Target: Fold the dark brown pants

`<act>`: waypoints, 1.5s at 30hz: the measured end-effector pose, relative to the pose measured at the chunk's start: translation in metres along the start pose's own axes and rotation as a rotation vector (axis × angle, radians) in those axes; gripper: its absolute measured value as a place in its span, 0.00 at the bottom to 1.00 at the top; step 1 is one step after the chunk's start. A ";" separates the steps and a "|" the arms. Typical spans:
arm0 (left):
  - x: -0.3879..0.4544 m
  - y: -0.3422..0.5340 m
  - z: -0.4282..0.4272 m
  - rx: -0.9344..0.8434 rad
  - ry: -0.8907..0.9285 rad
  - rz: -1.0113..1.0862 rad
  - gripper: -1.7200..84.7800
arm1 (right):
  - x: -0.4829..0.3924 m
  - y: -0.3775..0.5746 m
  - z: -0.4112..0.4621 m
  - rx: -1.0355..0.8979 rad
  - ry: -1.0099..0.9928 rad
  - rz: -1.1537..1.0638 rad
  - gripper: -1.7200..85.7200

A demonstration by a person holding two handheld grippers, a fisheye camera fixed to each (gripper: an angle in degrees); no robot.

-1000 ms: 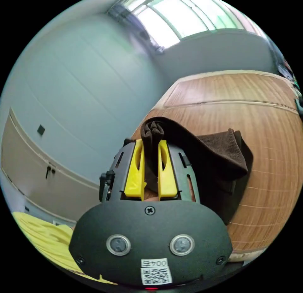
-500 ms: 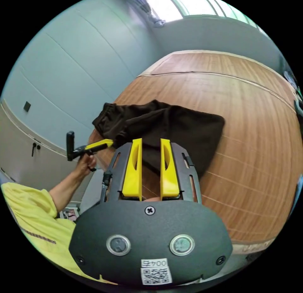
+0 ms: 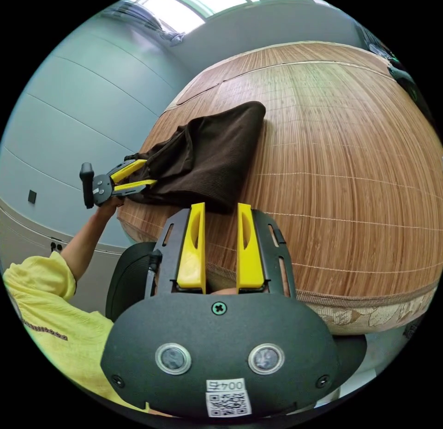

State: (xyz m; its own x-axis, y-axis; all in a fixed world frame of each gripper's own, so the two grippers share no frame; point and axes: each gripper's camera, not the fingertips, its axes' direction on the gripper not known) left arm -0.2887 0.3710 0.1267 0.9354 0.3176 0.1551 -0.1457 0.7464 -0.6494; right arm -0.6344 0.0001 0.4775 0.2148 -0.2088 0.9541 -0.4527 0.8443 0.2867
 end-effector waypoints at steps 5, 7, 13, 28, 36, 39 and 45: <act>-0.079 -0.020 0.004 -0.007 0.154 -0.219 0.08 | -0.008 -0.005 0.001 0.000 0.048 -0.031 0.14; -0.137 0.002 0.005 0.049 0.267 -0.498 0.08 | -0.013 -0.006 0.002 0.004 0.080 -0.052 0.14; -0.196 0.100 0.034 0.090 0.601 -0.938 0.12 | -0.032 -0.001 0.025 -0.003 0.197 -0.125 0.17; -0.016 -0.037 -0.042 0.075 0.239 -0.116 0.20 | -0.047 -0.001 0.029 0.029 0.211 -0.135 0.18; -0.017 -0.111 -0.018 -0.076 0.012 -0.055 0.07 | -0.045 0.005 0.014 0.038 0.200 -0.146 0.16; -0.106 -0.083 -0.039 0.040 0.158 -0.440 0.07 | -0.044 0.008 0.010 0.050 0.215 -0.165 0.17; -0.156 0.006 -0.026 0.092 0.455 -0.749 0.10 | -0.046 0.016 0.015 0.106 0.249 -0.180 0.18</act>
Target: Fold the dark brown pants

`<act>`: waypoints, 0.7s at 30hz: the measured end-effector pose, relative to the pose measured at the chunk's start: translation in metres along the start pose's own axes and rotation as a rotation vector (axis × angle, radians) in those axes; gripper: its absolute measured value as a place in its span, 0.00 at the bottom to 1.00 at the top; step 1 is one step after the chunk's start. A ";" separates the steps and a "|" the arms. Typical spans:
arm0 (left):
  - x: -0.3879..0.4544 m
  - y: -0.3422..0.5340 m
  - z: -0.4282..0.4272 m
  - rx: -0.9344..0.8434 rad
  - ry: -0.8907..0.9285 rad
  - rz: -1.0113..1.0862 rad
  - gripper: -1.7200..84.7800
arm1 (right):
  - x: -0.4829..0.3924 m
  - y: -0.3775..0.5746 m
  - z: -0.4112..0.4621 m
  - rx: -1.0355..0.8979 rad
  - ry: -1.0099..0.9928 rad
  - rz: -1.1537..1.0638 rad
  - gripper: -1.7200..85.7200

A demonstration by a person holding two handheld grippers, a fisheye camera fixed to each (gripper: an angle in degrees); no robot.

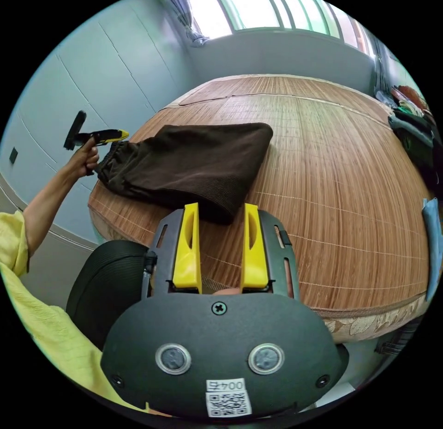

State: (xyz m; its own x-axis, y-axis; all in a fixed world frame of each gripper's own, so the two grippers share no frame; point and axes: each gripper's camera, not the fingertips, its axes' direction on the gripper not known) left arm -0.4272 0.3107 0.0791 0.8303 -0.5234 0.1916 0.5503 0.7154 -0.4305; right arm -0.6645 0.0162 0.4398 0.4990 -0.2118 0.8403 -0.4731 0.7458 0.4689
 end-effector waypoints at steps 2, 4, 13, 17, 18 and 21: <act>0.052 0.030 0.013 -0.027 0.028 0.179 0.11 | -0.008 0.001 0.005 -0.011 0.046 -0.021 0.18; 0.106 0.050 0.033 -0.065 0.057 0.340 0.12 | -0.014 -0.002 0.012 -0.041 0.078 -0.038 0.18; 0.287 0.084 0.117 -0.115 -0.182 0.871 0.14 | -0.019 -0.030 0.008 -0.046 0.101 -0.064 0.17; 0.288 0.072 0.128 -0.127 -0.161 0.828 0.14 | -0.015 -0.047 0.005 -0.045 0.068 -0.052 0.17; 0.284 0.068 0.128 -0.127 -0.144 0.807 0.14 | -0.015 -0.050 0.004 -0.044 0.066 -0.053 0.17; 0.268 0.051 0.130 -0.159 -0.095 0.740 0.14 | -0.012 -0.065 0.004 -0.050 0.053 -0.053 0.17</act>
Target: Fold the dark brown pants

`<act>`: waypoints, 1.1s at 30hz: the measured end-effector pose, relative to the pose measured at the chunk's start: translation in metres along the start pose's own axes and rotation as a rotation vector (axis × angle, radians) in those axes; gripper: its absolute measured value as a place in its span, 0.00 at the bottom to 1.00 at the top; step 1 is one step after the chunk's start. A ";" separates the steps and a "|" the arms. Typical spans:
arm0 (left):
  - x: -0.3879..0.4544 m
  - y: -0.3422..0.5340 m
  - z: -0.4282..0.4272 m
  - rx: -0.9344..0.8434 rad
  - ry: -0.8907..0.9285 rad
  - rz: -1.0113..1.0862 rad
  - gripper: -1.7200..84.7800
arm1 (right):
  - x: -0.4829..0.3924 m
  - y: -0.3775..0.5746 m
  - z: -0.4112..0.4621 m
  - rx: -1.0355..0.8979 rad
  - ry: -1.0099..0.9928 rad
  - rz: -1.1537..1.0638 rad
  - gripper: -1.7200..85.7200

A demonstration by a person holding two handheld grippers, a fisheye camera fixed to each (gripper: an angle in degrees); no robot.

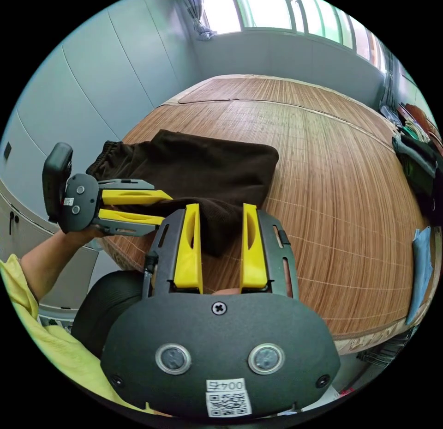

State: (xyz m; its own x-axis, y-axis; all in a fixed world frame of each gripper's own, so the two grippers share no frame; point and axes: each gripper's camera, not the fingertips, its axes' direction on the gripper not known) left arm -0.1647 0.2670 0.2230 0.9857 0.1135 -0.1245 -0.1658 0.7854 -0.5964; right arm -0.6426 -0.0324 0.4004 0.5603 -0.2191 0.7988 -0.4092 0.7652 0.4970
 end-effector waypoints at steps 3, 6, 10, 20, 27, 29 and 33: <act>-0.008 0.001 0.000 0.009 0.067 0.023 0.16 | 0.009 -0.013 0.007 -0.035 -0.041 0.017 0.17; 0.003 0.001 0.005 -0.010 0.018 0.097 0.17 | 0.017 -0.022 0.015 -0.062 -0.087 0.039 0.18; 0.007 -0.006 0.021 -0.049 -0.126 0.136 0.14 | 0.016 -0.023 0.016 -0.068 -0.109 0.050 0.18; -0.102 -0.041 0.011 -0.076 0.211 -0.061 0.05 | -0.064 0.047 -0.003 0.095 0.162 -0.075 0.24; -0.173 -0.044 0.018 -0.042 0.407 -0.219 0.05 | -0.119 0.036 0.034 0.085 0.309 -0.183 0.25; -0.186 -0.043 0.020 -0.035 0.418 -0.224 0.05 | -0.122 0.030 0.042 0.083 0.303 -0.152 0.25; -0.188 -0.043 0.023 -0.036 0.408 -0.197 0.05 | -0.139 0.016 0.051 0.116 0.366 -0.160 0.25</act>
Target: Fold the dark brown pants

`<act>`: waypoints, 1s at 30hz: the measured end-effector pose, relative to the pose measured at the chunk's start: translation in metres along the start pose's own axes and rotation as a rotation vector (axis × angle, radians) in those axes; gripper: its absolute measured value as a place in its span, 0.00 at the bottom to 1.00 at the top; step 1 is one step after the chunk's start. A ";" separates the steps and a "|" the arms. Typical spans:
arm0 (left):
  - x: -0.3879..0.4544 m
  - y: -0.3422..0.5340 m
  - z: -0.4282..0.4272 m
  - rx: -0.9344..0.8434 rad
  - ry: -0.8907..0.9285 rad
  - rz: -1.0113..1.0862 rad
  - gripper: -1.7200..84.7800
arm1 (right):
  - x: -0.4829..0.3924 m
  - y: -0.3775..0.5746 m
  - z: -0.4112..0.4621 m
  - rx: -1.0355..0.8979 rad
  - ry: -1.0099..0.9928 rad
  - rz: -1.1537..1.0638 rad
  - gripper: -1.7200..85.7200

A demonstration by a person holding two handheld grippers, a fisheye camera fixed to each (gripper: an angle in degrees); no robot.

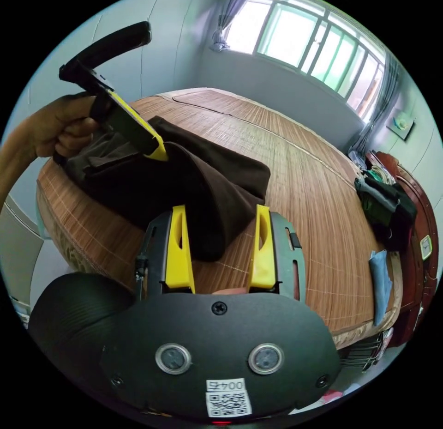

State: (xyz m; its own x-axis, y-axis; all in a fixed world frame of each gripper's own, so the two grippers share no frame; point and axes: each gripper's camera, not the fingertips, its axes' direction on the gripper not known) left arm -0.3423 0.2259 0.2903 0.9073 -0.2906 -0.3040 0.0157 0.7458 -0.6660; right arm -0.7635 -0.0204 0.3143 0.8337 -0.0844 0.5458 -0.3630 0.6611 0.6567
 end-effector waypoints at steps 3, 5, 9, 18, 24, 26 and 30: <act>-0.004 0.002 0.001 0.007 -0.005 0.007 0.05 | -0.024 -0.016 0.016 -0.013 0.083 -0.044 0.26; -0.012 0.005 -0.001 0.031 0.012 0.000 0.05 | -0.041 -0.027 0.037 -0.045 0.173 -0.074 0.25; -0.026 0.011 -0.003 0.081 0.041 -0.022 0.04 | -0.049 -0.040 0.067 -0.098 0.334 -0.049 0.23; -0.049 0.022 0.004 0.109 0.054 -0.040 0.04 | -0.016 -0.034 0.034 -0.166 0.357 0.044 0.24; -0.047 0.023 0.023 0.065 0.002 -0.019 0.04 | 0.002 -0.018 0.023 -0.250 0.188 0.056 0.23; -0.048 0.027 0.021 0.076 -0.012 -0.023 0.04 | 0.001 -0.023 0.004 -0.178 0.139 0.028 0.23; -0.055 0.027 0.017 0.070 0.001 -0.029 0.05 | -0.022 -0.059 -0.008 -0.071 0.091 -0.156 0.24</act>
State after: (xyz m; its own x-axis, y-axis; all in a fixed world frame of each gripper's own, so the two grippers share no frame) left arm -0.3846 0.2720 0.3002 0.9056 -0.3133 -0.2857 0.0716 0.7771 -0.6253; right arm -0.7575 -0.0519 0.2593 0.9130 -0.1243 0.3887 -0.1987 0.6967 0.6893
